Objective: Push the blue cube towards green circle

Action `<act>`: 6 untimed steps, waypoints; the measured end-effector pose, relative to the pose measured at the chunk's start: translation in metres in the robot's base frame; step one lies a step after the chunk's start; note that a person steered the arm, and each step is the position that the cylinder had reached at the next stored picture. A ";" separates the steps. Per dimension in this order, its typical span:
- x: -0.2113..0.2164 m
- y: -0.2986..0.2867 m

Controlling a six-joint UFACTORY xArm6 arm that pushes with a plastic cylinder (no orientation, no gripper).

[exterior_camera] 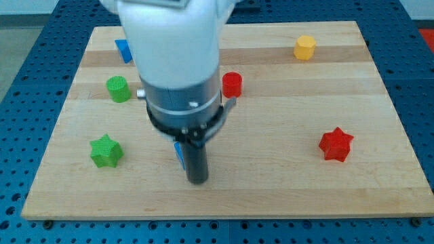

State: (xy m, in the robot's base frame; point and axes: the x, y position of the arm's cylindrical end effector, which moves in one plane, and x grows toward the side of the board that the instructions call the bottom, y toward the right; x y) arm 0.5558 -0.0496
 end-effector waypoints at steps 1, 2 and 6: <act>-0.049 -0.015; -0.094 -0.034; -0.128 -0.039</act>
State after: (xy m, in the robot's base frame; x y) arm 0.4282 -0.0887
